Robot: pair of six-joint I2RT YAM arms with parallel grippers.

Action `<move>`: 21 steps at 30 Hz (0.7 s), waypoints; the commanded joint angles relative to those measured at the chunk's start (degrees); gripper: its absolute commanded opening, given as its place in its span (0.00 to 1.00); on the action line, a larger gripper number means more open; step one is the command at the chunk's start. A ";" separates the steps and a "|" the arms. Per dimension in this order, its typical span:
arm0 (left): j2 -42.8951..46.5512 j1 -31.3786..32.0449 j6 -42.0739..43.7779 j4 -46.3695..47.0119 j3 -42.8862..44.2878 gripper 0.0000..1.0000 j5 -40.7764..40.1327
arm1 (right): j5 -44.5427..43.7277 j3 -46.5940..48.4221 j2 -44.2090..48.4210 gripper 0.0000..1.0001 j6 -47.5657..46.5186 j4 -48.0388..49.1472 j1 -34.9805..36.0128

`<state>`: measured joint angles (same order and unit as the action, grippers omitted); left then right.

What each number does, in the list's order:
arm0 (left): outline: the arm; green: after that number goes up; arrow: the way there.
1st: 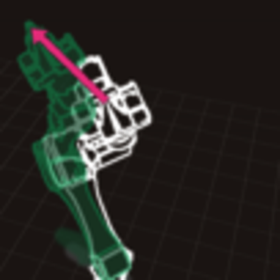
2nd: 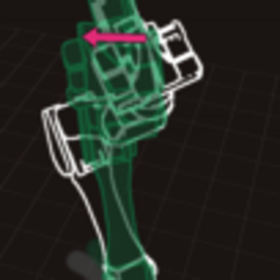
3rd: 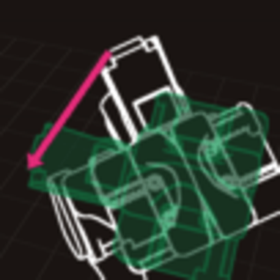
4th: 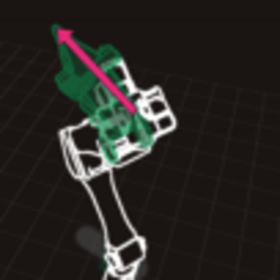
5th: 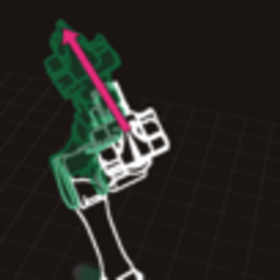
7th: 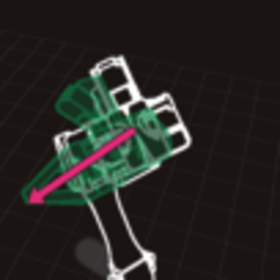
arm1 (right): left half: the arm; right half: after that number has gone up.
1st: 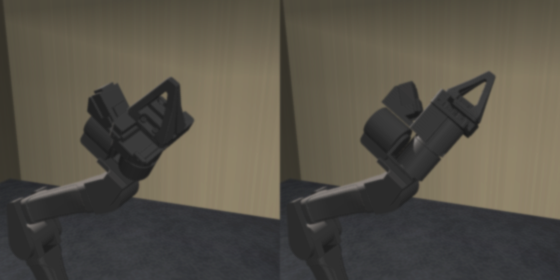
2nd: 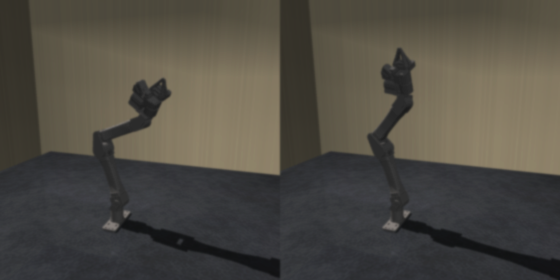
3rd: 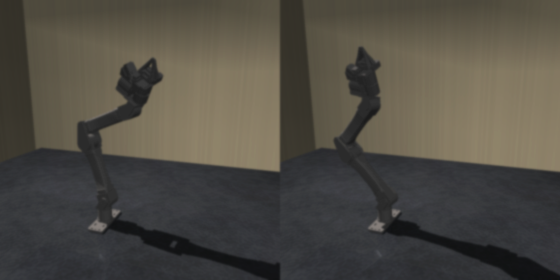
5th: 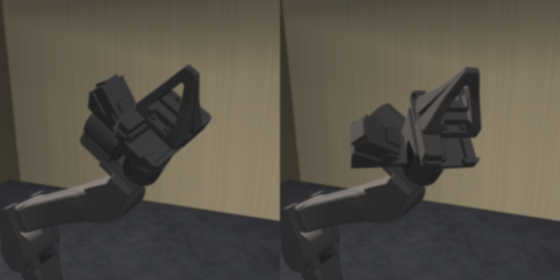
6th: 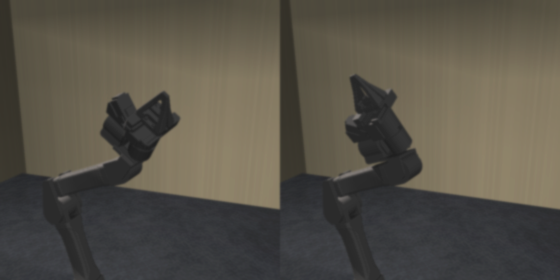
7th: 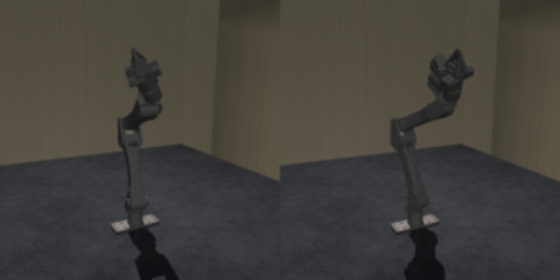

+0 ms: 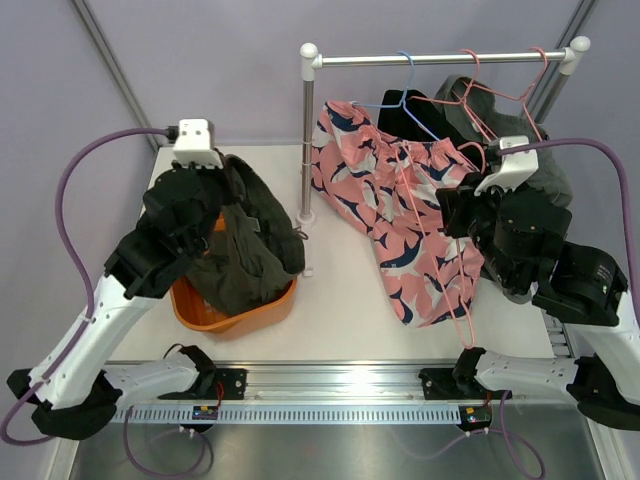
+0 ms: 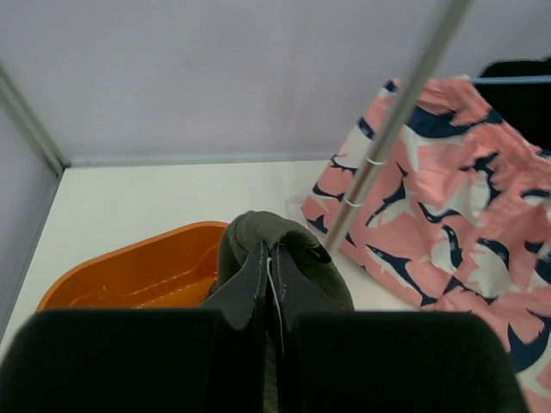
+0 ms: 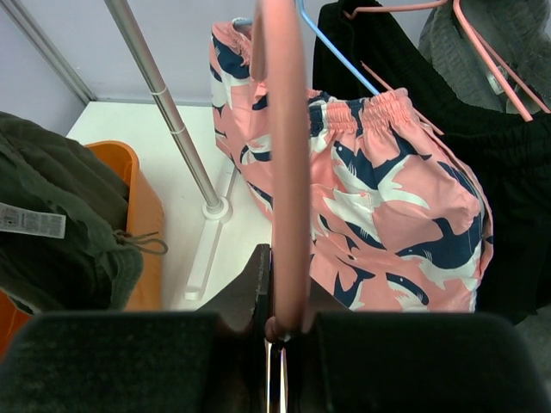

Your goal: Remove the shorts from the hanger

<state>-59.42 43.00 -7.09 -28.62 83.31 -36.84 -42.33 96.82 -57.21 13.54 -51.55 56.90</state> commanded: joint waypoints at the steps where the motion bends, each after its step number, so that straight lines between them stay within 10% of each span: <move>1: 5.17 -9.32 -13.46 -2.66 -2.69 0.00 6.85 | 0.66 -0.40 0.44 0.00 1.05 0.57 0.40; 10: 17.05 -26.65 -28.85 -1.97 -28.01 0.14 20.04 | 5.41 -0.31 -1.15 0.00 -2.64 2.94 0.40; 13: 19.25 -29.03 -30.87 -0.56 -33.97 0.38 23.91 | 7.34 0.56 -2.46 0.00 -4.22 3.74 0.40; 16: 20.83 -29.29 -31.67 0.32 -36.54 0.98 25.76 | 8.48 1.88 -4.57 0.00 -6.15 4.09 0.49; 21: 21.01 -29.29 -27.90 0.15 -33.83 0.99 33.49 | 14.61 3.63 -7.82 0.00 -10.81 7.95 -3.09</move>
<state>-39.55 13.96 -36.18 -32.51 46.15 -10.09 -33.04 97.14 -63.55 7.03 -48.66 56.55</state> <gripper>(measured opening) 0.987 0.091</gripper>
